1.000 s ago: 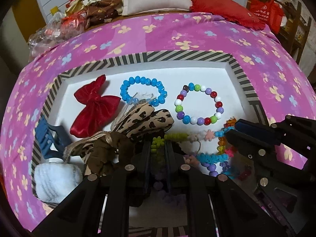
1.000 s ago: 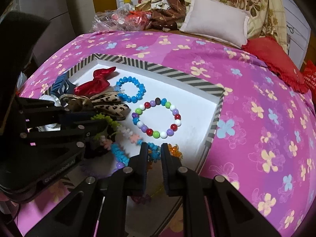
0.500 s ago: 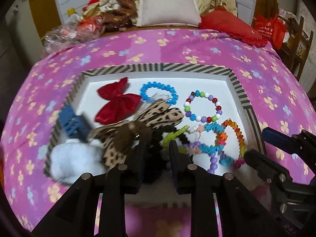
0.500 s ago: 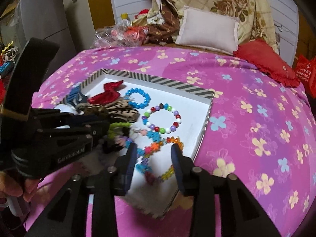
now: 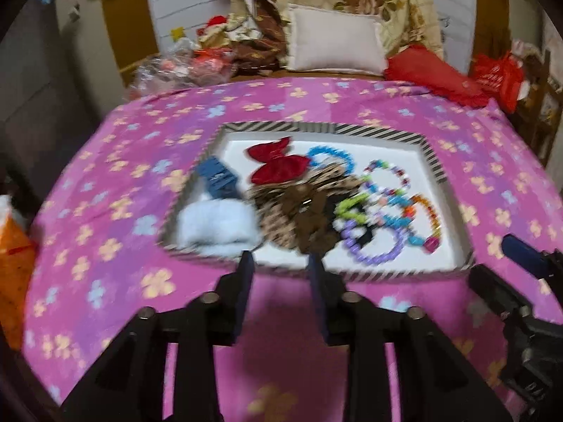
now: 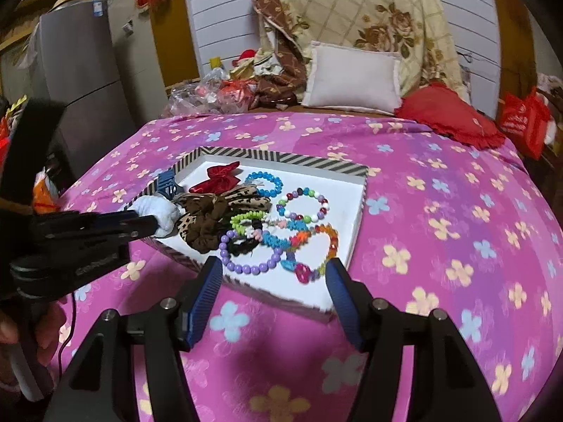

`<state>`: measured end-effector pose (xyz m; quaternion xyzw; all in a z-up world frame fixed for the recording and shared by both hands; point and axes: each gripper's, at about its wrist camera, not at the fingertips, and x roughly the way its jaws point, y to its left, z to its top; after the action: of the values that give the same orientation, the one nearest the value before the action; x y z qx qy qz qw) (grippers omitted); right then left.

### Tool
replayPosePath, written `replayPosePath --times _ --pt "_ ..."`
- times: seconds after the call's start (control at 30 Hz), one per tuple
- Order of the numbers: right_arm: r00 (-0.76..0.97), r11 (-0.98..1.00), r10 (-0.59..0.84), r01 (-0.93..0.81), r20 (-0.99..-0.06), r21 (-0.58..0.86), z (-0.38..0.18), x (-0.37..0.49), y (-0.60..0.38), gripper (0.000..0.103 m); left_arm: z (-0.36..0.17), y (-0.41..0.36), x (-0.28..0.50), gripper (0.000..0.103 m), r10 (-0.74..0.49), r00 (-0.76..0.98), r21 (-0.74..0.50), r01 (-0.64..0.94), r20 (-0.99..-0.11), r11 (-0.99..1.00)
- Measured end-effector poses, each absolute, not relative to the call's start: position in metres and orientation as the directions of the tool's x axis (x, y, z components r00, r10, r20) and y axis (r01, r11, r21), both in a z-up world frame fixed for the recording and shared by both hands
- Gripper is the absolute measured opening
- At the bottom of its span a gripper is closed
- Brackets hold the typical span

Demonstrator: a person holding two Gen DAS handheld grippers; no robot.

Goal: Organize jewelry

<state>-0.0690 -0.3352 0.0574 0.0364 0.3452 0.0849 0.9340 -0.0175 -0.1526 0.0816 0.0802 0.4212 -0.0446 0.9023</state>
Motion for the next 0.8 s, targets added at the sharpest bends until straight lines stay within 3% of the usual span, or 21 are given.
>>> replayPosePath --times 0.1,0.8 --pt "0.744 0.979 0.201 -0.140 -0.637 0.146 0.057 -0.081 -0.333 0.064 0.086 -0.147 -0.034 0.033 0.023 0.661 0.145 0.130 -0.750 0.981" --pt "0.745 0.969 0.248 -0.180 -0.619 0.171 0.067 -0.133 -0.291 0.070 0.116 -0.093 -0.103 0.033 0.002 0.724 0.024 0.020 -0.689 1.000"
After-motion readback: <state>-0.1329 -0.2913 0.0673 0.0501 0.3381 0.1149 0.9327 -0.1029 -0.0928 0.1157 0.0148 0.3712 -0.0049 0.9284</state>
